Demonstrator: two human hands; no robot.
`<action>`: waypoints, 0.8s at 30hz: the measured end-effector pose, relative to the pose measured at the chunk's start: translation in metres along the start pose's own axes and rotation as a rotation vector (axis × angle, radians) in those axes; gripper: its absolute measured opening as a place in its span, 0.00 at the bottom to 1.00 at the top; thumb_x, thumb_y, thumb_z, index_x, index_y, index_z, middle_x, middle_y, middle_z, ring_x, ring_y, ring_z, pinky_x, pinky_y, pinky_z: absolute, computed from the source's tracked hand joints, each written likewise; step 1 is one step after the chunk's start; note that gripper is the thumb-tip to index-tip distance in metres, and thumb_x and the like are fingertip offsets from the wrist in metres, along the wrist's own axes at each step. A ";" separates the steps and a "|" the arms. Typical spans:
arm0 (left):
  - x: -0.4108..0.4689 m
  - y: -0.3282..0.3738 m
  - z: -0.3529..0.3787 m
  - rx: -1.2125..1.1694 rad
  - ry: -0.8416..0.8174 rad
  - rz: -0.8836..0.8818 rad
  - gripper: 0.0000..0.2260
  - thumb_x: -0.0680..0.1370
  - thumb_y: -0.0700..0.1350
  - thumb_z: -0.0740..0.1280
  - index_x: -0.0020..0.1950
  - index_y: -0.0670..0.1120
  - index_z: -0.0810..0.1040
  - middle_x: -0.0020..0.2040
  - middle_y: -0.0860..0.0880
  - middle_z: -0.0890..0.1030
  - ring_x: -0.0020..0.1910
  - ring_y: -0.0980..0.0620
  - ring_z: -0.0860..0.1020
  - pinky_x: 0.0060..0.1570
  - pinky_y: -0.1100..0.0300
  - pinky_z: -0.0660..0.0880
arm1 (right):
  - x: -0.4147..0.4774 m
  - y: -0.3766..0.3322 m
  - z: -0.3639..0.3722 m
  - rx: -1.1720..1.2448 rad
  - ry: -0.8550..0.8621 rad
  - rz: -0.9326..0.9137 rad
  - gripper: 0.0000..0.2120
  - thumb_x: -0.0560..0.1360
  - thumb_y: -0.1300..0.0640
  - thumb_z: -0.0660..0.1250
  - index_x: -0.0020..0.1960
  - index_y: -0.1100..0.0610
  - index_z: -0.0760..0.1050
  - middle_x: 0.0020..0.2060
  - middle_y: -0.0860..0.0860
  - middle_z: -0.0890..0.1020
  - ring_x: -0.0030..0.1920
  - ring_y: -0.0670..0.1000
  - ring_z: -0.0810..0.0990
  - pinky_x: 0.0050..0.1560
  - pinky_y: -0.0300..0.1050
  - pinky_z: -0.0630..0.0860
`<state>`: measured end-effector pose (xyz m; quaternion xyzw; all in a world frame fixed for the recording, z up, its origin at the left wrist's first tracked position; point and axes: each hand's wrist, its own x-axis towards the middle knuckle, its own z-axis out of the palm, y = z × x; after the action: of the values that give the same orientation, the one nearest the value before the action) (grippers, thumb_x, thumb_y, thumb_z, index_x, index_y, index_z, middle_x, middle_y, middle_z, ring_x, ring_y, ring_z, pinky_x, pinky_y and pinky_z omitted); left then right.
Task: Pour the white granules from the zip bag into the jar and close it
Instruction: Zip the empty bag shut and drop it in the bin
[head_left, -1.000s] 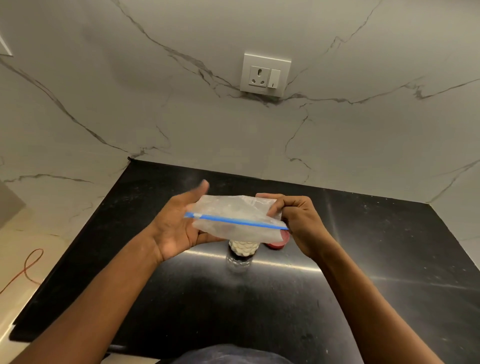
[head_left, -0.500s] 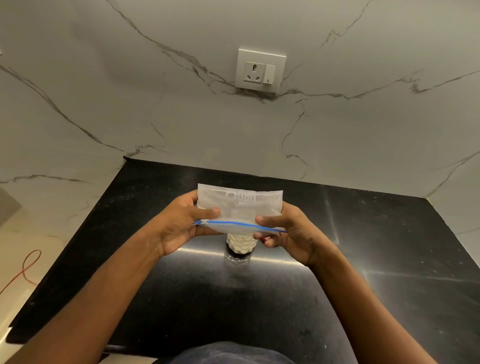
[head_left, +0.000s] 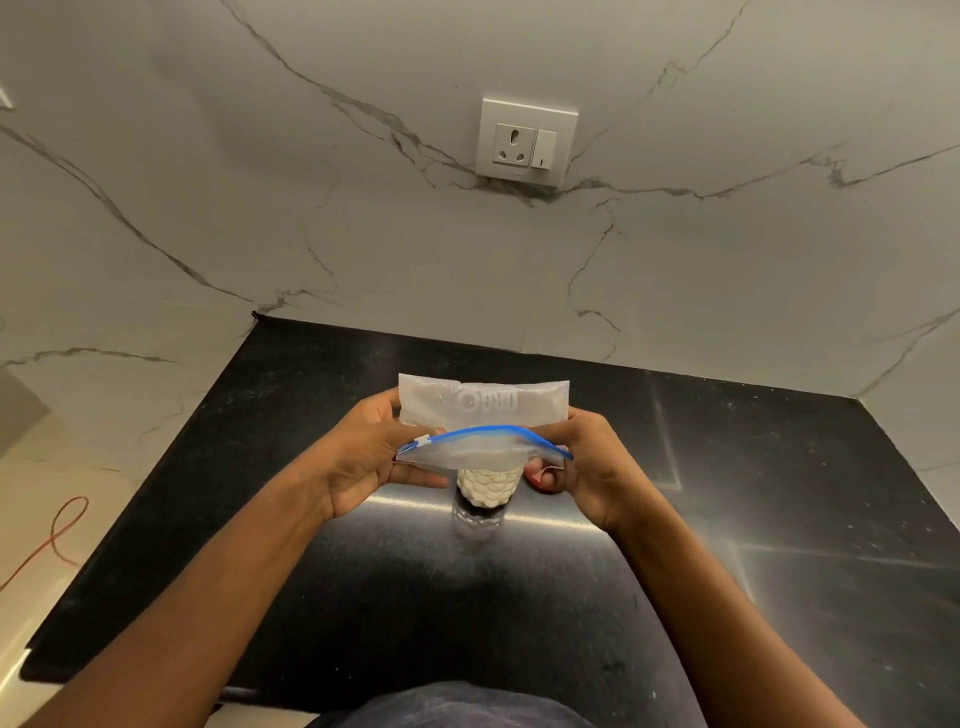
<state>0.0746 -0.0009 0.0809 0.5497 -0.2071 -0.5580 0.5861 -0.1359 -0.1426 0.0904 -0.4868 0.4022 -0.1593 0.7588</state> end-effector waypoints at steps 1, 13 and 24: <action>-0.001 -0.001 0.000 -0.018 -0.011 0.000 0.25 0.69 0.38 0.78 0.64 0.51 0.80 0.54 0.46 0.89 0.54 0.40 0.88 0.40 0.47 0.86 | 0.000 -0.003 -0.002 -0.099 0.014 -0.041 0.12 0.77 0.65 0.70 0.58 0.54 0.81 0.49 0.53 0.89 0.40 0.52 0.88 0.37 0.41 0.83; -0.008 -0.027 0.047 -0.358 0.134 0.136 0.21 0.73 0.43 0.76 0.66 0.46 0.82 0.58 0.43 0.88 0.56 0.44 0.88 0.47 0.53 0.86 | -0.008 0.016 0.024 0.154 -0.053 -0.173 0.21 0.77 0.49 0.75 0.68 0.54 0.77 0.59 0.55 0.87 0.60 0.58 0.86 0.57 0.58 0.84; -0.006 0.012 0.018 0.255 0.000 -0.019 0.11 0.77 0.53 0.75 0.57 0.50 0.88 0.54 0.45 0.89 0.51 0.44 0.89 0.45 0.51 0.86 | -0.005 -0.007 0.012 -0.240 -0.109 -0.173 0.15 0.75 0.59 0.75 0.61 0.55 0.80 0.52 0.50 0.89 0.51 0.54 0.89 0.45 0.54 0.87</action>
<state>0.0627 -0.0057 0.0990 0.6217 -0.2711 -0.5327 0.5061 -0.1282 -0.1354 0.1015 -0.6149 0.3331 -0.1483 0.6993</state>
